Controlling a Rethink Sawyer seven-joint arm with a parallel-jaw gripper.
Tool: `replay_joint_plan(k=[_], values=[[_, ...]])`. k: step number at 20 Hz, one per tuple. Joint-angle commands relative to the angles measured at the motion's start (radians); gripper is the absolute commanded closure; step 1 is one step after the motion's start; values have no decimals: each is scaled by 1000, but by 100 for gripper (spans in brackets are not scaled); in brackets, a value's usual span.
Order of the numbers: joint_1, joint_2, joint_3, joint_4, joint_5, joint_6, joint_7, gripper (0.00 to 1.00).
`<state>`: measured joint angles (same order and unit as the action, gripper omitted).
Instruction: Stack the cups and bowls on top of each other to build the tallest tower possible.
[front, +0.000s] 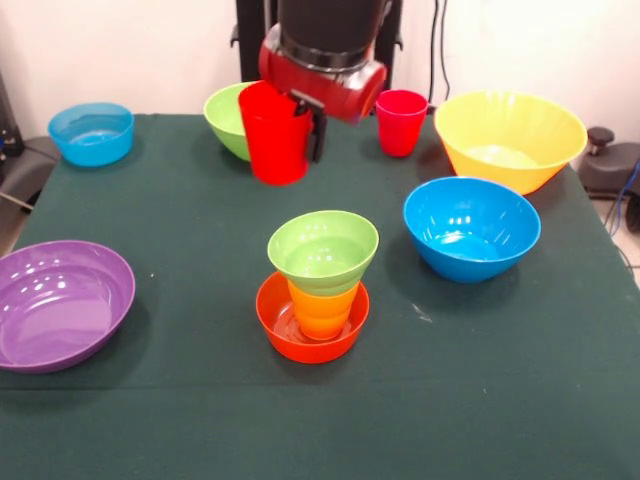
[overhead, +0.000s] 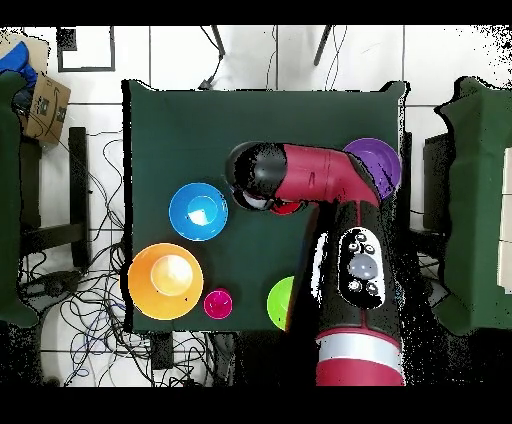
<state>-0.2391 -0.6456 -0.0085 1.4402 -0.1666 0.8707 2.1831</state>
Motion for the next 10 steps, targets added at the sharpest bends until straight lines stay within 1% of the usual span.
replay_joint_plan(k=[1,4,9,10], values=[[-11,79,129,28,-86,-95,-154,100],[-6,98,141,-21,-82,-69,-143,100],[-1,146,157,-158,-76,61,-169,100],[1,151,157,-171,-77,74,-169,100]])
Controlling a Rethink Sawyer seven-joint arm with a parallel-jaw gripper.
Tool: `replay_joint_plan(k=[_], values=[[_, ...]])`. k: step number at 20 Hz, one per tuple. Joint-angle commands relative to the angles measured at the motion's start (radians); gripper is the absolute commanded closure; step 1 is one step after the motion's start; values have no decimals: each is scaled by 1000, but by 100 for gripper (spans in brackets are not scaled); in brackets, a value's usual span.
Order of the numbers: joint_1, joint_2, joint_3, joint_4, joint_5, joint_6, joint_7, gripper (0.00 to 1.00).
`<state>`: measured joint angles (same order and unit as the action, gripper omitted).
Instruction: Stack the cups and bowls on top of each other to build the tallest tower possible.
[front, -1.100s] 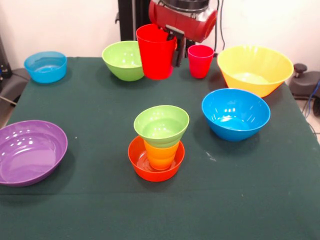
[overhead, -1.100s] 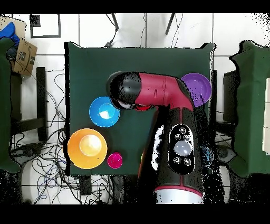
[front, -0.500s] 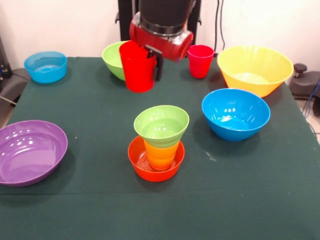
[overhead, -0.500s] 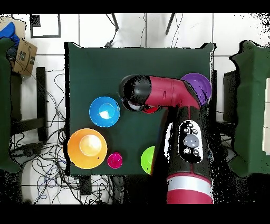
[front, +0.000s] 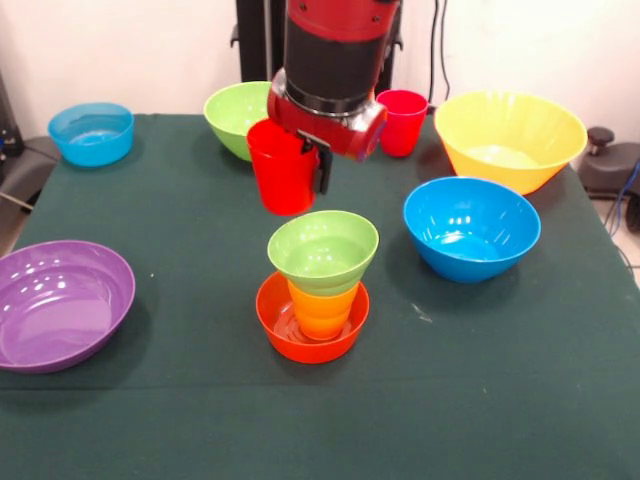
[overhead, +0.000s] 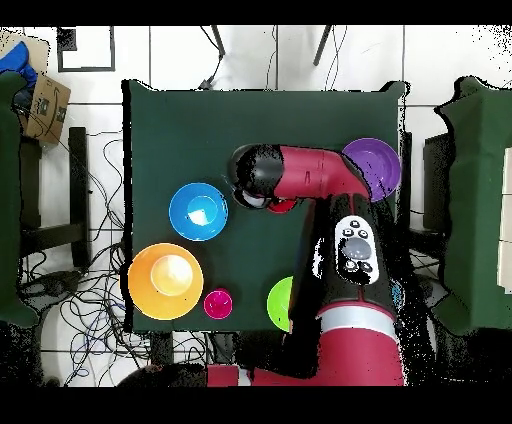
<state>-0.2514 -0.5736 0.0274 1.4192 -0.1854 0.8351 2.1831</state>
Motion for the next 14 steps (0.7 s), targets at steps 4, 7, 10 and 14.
replay_joint_plan(k=[4,7,10,14], values=[[21,93,115,-171,-60,130,-163,100],[27,94,108,-167,-65,116,-155,100],[26,103,107,-161,-72,85,-152,100],[24,102,106,-160,-69,94,-156,100]])
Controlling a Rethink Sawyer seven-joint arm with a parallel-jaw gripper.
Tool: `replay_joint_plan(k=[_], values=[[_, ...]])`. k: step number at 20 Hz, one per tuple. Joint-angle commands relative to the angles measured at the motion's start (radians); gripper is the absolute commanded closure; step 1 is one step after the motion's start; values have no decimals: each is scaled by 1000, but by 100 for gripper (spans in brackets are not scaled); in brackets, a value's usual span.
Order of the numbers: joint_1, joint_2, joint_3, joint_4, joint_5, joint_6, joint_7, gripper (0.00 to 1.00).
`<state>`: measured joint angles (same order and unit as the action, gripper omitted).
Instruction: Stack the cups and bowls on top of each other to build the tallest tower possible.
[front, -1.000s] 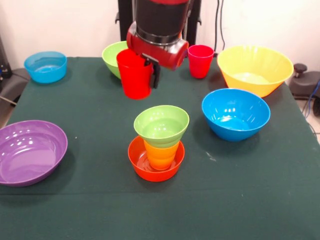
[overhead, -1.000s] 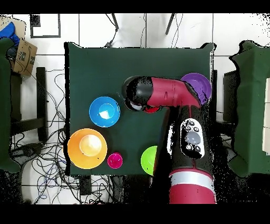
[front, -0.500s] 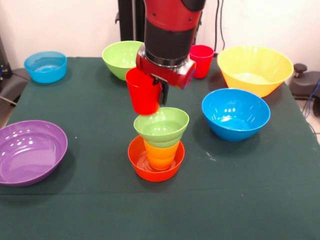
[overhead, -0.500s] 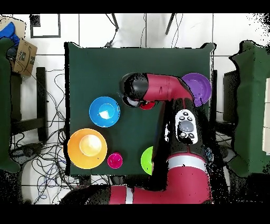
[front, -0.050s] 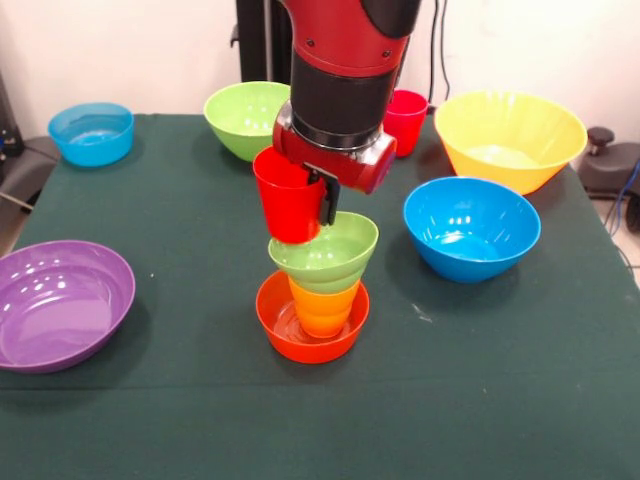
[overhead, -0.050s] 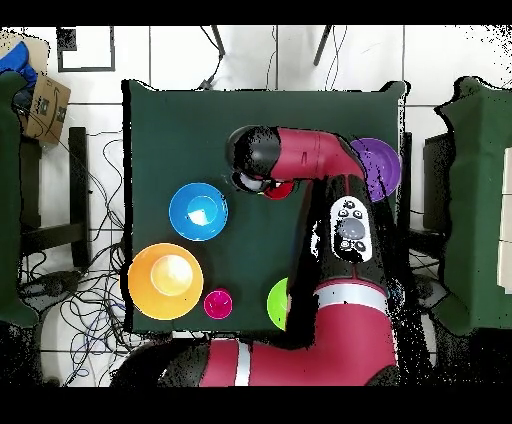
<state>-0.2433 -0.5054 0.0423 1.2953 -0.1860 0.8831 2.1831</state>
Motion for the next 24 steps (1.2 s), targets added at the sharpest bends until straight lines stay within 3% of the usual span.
replay_joint_plan(k=[1,24], values=[[15,35,91,-38,-66,54,-158,100],[25,59,107,-92,-40,129,-132,100]])
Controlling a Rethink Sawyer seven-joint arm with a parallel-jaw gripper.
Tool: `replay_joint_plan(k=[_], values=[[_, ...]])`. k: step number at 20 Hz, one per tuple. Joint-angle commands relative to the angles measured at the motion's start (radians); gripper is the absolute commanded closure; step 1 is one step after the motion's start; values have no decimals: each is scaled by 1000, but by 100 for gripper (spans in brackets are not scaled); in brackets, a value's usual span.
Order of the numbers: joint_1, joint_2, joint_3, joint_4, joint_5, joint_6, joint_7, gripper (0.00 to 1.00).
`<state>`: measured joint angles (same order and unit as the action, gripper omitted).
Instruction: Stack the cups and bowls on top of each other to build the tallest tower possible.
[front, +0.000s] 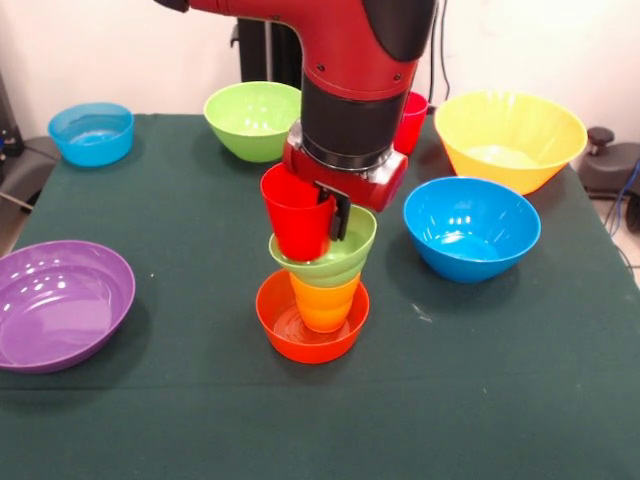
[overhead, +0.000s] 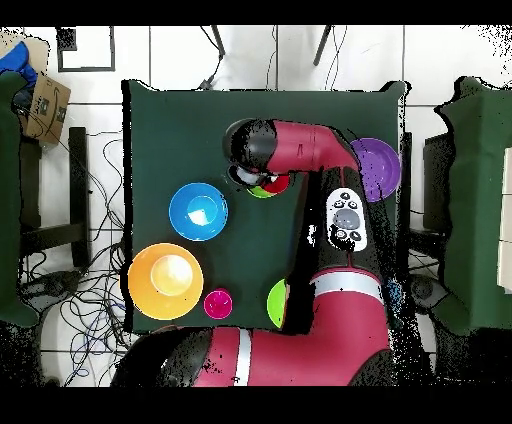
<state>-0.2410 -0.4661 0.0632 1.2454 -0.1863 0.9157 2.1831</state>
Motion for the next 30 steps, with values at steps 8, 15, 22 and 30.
replay_joint_plan(k=[8,15,22,30], values=[[39,22,87,-31,-24,103,-98,100],[46,11,81,-7,-22,96,-89,100],[50,15,78,-21,-18,123,-86,100],[55,14,73,-18,-29,119,-91,100]])
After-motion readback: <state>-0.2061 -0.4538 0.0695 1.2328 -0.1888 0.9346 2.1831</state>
